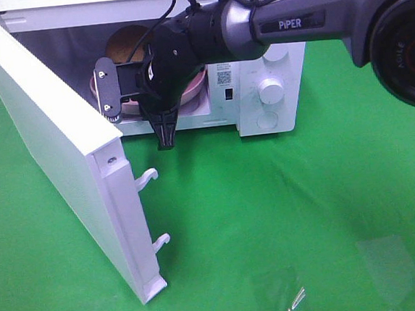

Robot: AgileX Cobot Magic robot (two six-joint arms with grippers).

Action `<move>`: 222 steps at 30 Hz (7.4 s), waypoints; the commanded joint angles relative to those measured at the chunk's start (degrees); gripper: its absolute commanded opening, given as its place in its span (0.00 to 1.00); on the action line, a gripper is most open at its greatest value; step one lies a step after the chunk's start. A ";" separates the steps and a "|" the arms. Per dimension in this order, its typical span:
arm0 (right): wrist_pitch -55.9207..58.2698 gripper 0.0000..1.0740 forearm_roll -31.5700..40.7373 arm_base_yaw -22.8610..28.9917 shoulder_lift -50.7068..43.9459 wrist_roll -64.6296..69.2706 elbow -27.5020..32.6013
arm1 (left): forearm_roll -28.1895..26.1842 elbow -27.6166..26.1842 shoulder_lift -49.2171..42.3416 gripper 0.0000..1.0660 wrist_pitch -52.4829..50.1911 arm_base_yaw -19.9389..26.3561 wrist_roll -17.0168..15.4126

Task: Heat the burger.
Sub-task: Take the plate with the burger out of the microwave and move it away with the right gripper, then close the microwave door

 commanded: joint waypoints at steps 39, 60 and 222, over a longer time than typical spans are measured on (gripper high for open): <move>-28.71 0.00 -4.18 -0.63 -22.98 -7.96 39.94 | -0.11 0.17 -0.40 0.94 0.11 -0.23 -0.23; -29.97 0.00 -6.88 -0.63 -39.02 -7.73 59.82 | -0.11 0.17 -0.40 0.94 0.11 -0.23 -0.23; 20.63 0.73 -1.49 -14.50 -72.71 69.84 64.97 | -0.11 0.17 -0.40 0.94 0.11 -0.23 -0.23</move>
